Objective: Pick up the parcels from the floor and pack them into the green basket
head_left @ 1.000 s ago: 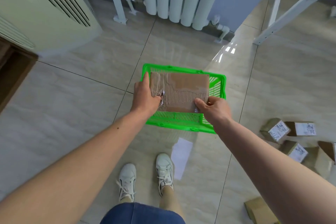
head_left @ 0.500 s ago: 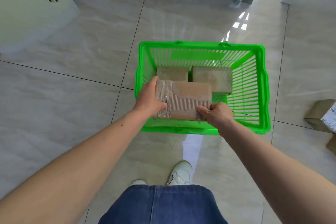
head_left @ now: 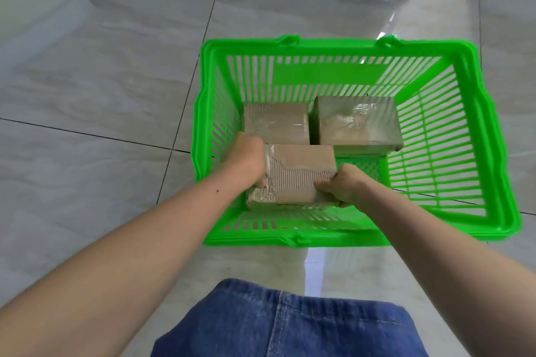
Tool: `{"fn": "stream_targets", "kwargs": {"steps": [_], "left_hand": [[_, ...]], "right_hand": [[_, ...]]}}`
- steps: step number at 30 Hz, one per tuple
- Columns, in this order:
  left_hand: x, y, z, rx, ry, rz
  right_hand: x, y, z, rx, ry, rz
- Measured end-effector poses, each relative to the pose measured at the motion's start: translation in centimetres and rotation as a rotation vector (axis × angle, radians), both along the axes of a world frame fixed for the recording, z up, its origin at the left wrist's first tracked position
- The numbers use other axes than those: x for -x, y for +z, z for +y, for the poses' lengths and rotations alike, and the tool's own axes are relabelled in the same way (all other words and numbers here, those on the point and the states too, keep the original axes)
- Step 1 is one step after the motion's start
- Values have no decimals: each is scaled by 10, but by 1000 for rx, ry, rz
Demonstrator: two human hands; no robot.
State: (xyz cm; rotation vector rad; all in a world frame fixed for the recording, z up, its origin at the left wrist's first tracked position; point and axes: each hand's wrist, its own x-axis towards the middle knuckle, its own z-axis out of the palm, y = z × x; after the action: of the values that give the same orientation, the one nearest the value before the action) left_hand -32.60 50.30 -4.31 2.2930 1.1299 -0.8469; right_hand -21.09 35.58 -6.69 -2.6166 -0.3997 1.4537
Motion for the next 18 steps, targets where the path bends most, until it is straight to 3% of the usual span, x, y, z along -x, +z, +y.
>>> {"fn": "stream_targets", "kwargs": {"steps": [8, 18], "left_hand": [[11, -33, -5, -149, -80, -101], [11, -30, -8, -194, -163, -33]], "right_hand": [[13, -25, 7, 23, 152, 39], [9, -21, 10, 85, 344, -12]]}}
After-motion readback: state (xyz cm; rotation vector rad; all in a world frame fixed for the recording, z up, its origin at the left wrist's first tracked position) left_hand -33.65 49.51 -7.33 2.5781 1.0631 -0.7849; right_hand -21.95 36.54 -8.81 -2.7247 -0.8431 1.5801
